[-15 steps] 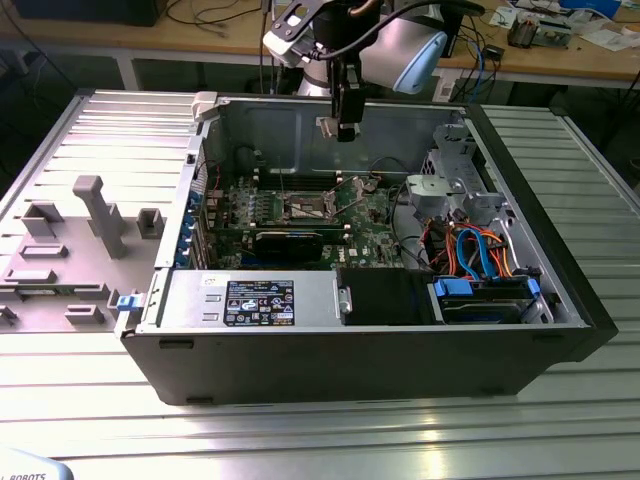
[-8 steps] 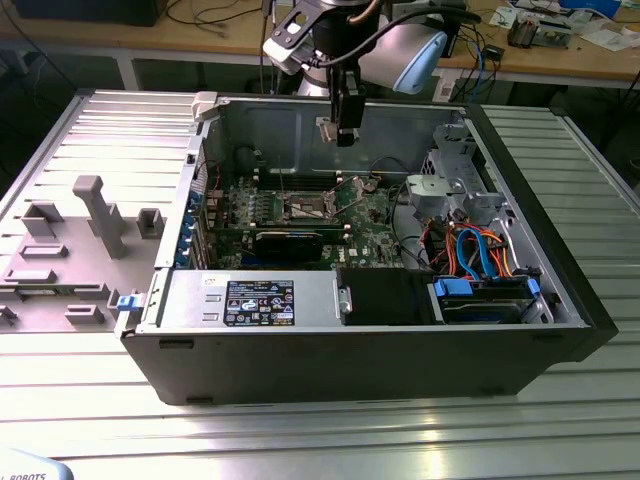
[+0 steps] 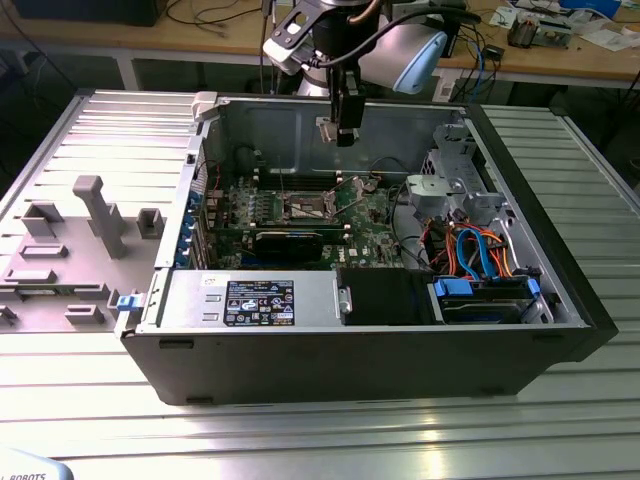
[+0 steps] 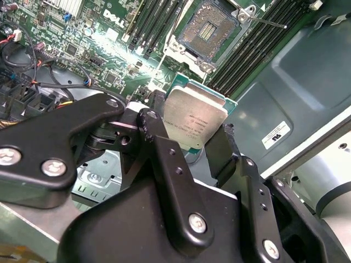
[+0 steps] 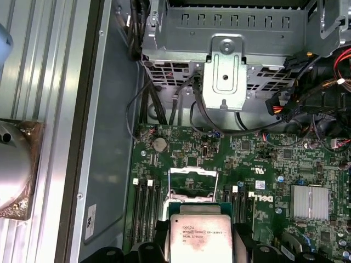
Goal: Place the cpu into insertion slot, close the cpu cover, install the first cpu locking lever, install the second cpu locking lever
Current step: 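Place the cpu into insertion slot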
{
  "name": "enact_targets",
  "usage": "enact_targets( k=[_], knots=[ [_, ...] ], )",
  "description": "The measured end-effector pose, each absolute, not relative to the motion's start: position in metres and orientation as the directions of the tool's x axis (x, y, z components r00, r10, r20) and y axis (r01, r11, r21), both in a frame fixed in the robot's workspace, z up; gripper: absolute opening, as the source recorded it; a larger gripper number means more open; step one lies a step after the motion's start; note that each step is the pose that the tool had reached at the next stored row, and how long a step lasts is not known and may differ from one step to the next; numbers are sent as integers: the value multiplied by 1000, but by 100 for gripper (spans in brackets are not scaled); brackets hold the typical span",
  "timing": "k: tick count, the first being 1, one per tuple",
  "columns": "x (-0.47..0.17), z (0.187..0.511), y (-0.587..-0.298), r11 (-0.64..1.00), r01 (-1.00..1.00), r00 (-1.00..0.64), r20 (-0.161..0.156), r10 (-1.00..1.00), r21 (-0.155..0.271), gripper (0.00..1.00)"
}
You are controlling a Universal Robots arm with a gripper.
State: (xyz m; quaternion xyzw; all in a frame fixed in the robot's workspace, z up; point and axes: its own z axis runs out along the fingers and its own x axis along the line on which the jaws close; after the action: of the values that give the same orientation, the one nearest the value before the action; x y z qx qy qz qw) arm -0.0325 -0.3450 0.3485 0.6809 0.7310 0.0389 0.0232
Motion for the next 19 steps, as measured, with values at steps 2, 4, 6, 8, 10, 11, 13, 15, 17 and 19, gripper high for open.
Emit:
enact_targets(
  k=[2,4,6,8,10,11,13,15,17,19],
  knots=[
    [-33,348,-345,69,994,-71,19,997,89,54],
    [-33,348,-345,62,994,-64,19,998,89,54],
    [-33,348,-345,37,995,-38,19,999,89,54],
    [-33,348,-345,2,996,-3,19,1000,89,54],
    [-33,348,-345,-13,996,11,19,1000,88,54],
    [-33,348,-345,-15,996,13,19,1000,88,54],
    [-33,348,-345,-15,996,13,19,1000,89,54],
    [-33,348,-345,-15,996,13,19,1000,89,54],
    [-33,348,-345,-15,996,13,19,1000,89,54],
    [-32,347,-345,-15,996,13,19,1000,89,54]
  ],
)
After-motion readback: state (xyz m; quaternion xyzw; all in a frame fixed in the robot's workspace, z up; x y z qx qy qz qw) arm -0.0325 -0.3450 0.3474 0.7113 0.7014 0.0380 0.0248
